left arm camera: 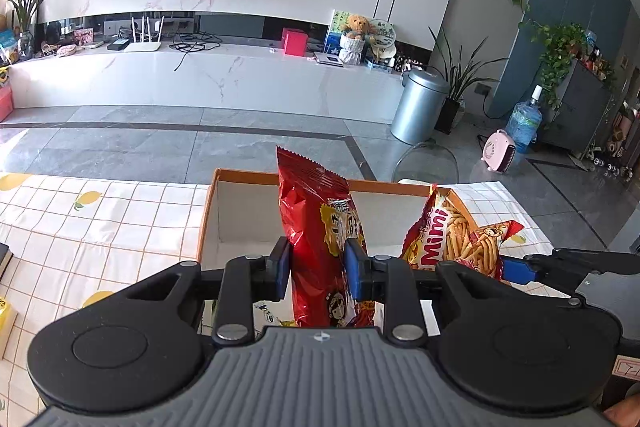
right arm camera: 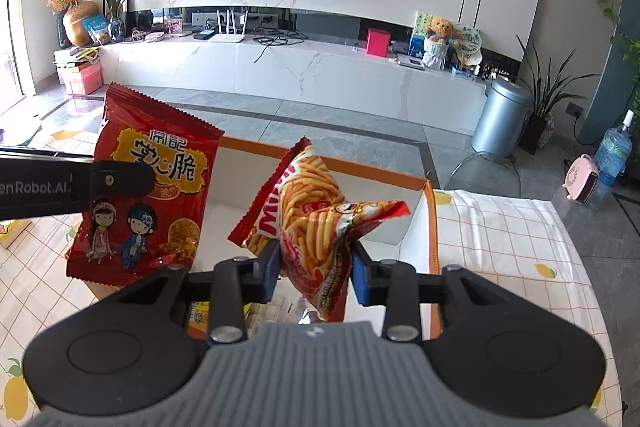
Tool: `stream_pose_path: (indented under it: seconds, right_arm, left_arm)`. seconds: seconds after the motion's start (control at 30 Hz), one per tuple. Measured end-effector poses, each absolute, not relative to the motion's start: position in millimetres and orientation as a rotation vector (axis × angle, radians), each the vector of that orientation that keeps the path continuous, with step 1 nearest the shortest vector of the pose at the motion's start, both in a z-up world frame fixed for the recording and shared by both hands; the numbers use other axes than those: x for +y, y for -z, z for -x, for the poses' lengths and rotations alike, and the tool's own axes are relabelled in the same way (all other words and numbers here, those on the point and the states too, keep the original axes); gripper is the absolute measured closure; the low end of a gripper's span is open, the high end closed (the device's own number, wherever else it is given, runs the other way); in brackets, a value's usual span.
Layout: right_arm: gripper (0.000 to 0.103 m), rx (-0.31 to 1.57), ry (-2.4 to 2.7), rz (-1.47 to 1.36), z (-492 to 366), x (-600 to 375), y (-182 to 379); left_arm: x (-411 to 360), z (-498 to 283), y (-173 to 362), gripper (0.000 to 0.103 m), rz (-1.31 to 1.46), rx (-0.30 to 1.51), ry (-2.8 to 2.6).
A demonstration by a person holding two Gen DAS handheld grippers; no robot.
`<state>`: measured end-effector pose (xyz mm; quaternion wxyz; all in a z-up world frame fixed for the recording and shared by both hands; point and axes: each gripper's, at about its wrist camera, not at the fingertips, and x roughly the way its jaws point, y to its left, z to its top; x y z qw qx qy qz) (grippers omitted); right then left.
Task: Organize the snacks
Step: 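Carry both held bags into the orange box and open both tools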
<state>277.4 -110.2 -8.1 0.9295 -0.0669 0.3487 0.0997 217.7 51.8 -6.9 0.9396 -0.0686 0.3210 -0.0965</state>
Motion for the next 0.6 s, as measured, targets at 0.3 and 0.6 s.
stream_pose_path:
  seconds: [0.3, 0.6]
  right_arm:
    - [0.069, 0.840, -0.187, 0.155, -331, -100, 48]
    - [0.069, 0.935, -0.192, 0.182, -360, -90, 74]
  left_arm:
    - [56, -256, 35, 0.072, 0.142, 0.778, 0.200]
    - [61, -274, 56, 0.072, 0.143, 0.890, 0.194]
